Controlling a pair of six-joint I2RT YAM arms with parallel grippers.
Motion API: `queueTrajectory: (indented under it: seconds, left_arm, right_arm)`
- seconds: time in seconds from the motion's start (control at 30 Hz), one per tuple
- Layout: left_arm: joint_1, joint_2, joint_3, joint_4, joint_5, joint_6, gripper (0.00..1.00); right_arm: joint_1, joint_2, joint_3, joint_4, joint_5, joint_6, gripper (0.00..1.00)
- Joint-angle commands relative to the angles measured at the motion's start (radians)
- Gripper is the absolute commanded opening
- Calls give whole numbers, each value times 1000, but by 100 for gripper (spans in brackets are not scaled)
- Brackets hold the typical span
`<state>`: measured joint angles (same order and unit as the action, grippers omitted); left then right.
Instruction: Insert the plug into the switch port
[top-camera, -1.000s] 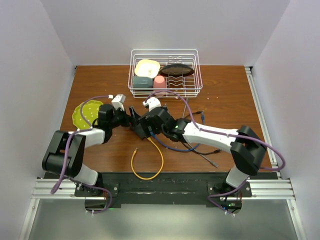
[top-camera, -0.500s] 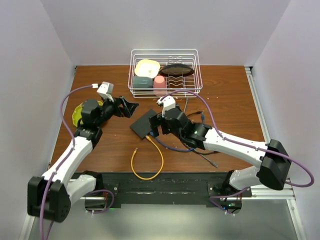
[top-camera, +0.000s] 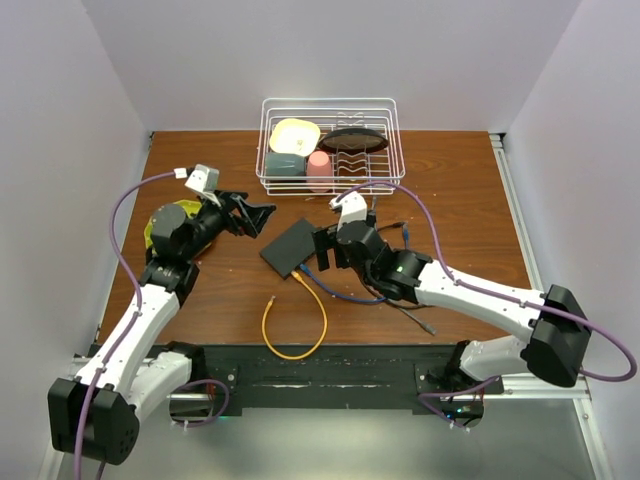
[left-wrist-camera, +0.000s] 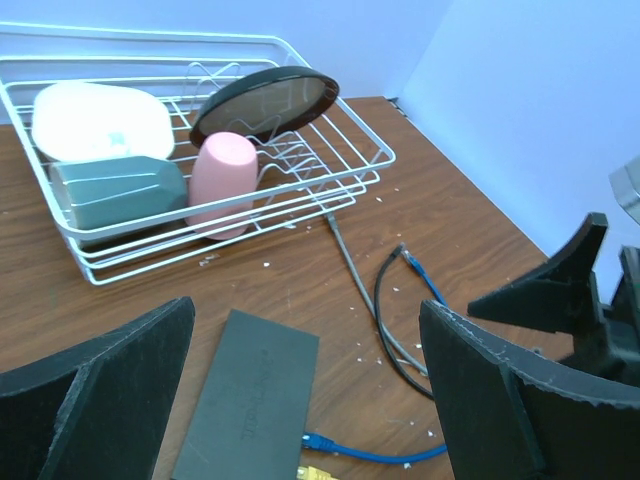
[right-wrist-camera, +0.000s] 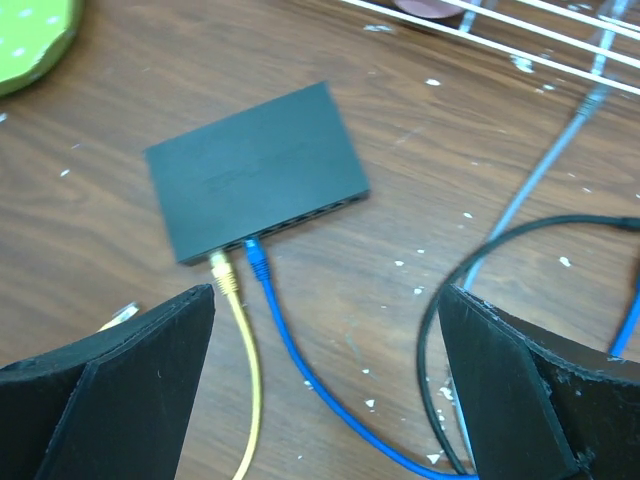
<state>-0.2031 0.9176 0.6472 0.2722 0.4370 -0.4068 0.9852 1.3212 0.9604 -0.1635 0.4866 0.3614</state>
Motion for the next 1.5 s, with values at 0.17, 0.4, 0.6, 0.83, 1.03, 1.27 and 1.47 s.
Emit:
queueTrajectory:
  seconds: [0.17,0.4,0.6,0.83,1.03,1.27,1.47]
  left_arm:
    - [7,10,31,-2,-23,-43,100]
    - [7,-13,51,-54,-90,-47,100]
    - [5,-20,43,-76,-118,-17,100]
    - [7,-19,63,-108,-122,-1,100]
    - [7,-28,71,-133,-144,17,100]
    - [7,-25,57,-125,-149,29,100]
    - [7,-5,54,-116,-147,33,100]
  right_arm:
    - [-141,85,104,-80,17,120,94]
    - [-252,176,112,-70,-42,163,89]
    - [-342,269,107,-33,-106,185,81]
    - [-405,443,173,-41,-175,214,61]
    - [-425,507,187,-36,-177,234,41]
    - [-434,527,179,-36,-178,243,0]
    - [-434,425,169,-47,-186,206,0]
